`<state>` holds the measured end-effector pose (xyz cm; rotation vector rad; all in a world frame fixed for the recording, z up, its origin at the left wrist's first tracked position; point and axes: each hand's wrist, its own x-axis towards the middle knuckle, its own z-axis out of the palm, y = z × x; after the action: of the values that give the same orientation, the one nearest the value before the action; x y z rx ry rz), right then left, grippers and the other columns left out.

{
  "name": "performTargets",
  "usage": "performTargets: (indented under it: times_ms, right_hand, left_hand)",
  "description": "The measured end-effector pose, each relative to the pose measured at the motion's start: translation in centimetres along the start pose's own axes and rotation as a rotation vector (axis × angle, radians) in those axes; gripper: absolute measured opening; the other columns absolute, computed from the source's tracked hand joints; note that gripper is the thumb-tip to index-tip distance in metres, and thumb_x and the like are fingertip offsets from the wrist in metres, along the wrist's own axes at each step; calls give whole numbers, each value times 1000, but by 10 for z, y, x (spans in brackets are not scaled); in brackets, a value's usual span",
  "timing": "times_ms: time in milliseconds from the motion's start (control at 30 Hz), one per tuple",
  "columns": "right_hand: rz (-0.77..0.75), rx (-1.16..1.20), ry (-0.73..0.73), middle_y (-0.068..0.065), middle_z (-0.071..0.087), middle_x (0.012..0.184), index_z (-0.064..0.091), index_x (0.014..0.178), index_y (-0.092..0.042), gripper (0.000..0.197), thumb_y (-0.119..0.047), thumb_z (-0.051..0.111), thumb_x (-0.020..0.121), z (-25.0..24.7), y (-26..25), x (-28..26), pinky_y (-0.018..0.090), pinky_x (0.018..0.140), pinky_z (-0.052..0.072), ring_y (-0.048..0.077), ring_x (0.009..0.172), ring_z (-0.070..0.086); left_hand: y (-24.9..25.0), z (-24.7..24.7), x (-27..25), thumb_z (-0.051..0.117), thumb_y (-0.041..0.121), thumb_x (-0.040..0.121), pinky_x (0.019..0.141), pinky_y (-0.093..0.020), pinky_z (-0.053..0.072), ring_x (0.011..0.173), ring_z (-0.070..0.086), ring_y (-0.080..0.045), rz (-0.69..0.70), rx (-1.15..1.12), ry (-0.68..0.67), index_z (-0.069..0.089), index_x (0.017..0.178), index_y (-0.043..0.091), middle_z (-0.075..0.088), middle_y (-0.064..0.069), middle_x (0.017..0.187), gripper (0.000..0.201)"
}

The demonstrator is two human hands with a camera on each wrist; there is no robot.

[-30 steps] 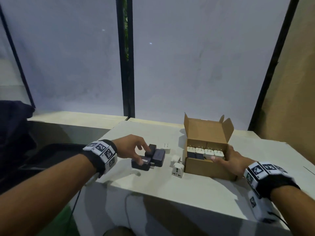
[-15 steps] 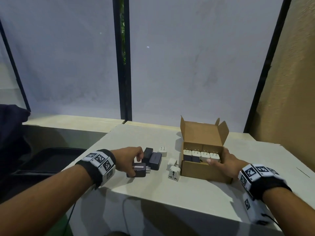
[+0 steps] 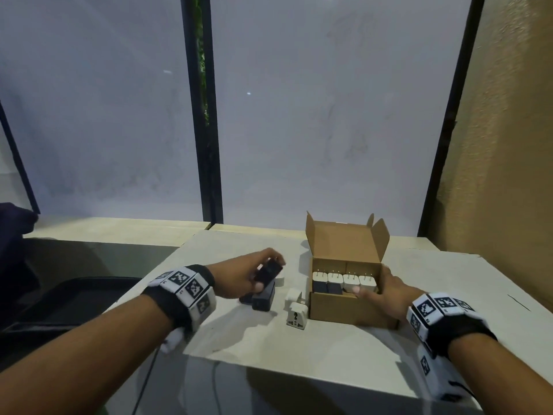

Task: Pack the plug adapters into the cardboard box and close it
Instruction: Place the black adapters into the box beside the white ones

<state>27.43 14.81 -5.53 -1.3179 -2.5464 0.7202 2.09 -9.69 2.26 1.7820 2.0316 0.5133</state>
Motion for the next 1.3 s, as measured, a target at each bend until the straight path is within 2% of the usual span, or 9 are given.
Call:
performTargets:
  times_ms: [100, 200, 333, 567, 767, 900, 1000, 1133, 1300]
  right_hand:
    - [-1, 6, 2, 5, 51, 148, 19, 154, -28, 155, -113, 30, 24, 0, 1, 0, 48, 104, 51, 29, 126, 59]
    - [-7, 5, 16, 6, 52, 148, 20, 153, -27, 155, -113, 28, 24, 2, 2, 1, 48, 104, 51, 30, 125, 60]
    - [-6, 5, 29, 6, 51, 150, 19, 154, -27, 148, -111, 33, 33, 2, 1, 0, 49, 106, 49, 30, 127, 58]
    - [11, -3, 44, 6, 53, 148, 21, 153, -27, 130, -99, 42, 47, 4, -3, -2, 47, 105, 50, 30, 126, 59]
    - [11, 8, 58, 4, 55, 145, 21, 154, -28, 148, -110, 37, 32, 8, 2, 3, 48, 105, 50, 29, 124, 61]
    - [13, 9, 55, 4, 56, 144, 23, 152, -28, 133, -101, 43, 43, 7, -1, 1, 47, 105, 50, 28, 123, 61]
    - [15, 7, 55, 3, 54, 147, 20, 155, -28, 140, -104, 42, 40, 8, 0, 3, 47, 105, 50, 28, 125, 60]
    - [11, 0, 60, 6, 54, 146, 20, 156, -24, 137, -100, 43, 44, 6, 0, 2, 47, 105, 49, 29, 125, 59]
    - [11, -12, 60, 7, 54, 145, 22, 154, -24, 135, -99, 41, 44, 6, -1, 1, 47, 104, 50, 30, 124, 60]
  left_hand:
    - [24, 6, 21, 53, 1, 94, 84, -33, 57, 94, 62, -16, 39, -174, 69, 17, 136, 39, 51, -6, 119, 67]
    - [45, 14, 44, 51, 0, 95, 81, -25, 56, 90, 61, -14, 100, -238, 129, 10, 142, 37, 50, -5, 117, 72]
    - [64, 27, 74, 54, -2, 92, 82, -27, 57, 109, 58, -23, 151, -248, 171, 26, 133, 36, 40, -6, 133, 63]
    - [84, 45, 103, 70, 3, 83, 84, -36, 59, 102, 63, -24, 171, -193, 228, 34, 119, 40, 51, -5, 121, 63]
    - [94, 53, 111, 72, 4, 82, 81, -26, 56, 109, 61, -23, 178, -118, 241, 42, 119, 29, 55, -5, 124, 54]
    - [96, 60, 116, 72, 10, 83, 77, -23, 52, 106, 60, -22, 168, -92, 253, 41, 119, 27, 57, -5, 123, 51]
    - [96, 65, 120, 72, 10, 83, 82, -27, 53, 108, 60, -23, 137, -102, 254, 42, 120, 27, 59, -5, 125, 51]
    - [91, 71, 126, 70, 10, 84, 79, -24, 51, 113, 58, -25, 102, -133, 220, 43, 122, 26, 58, -5, 128, 49]
    - [87, 75, 130, 71, 21, 84, 84, -27, 50, 110, 58, -24, 79, -74, 191, 41, 123, 28, 59, -6, 126, 49]
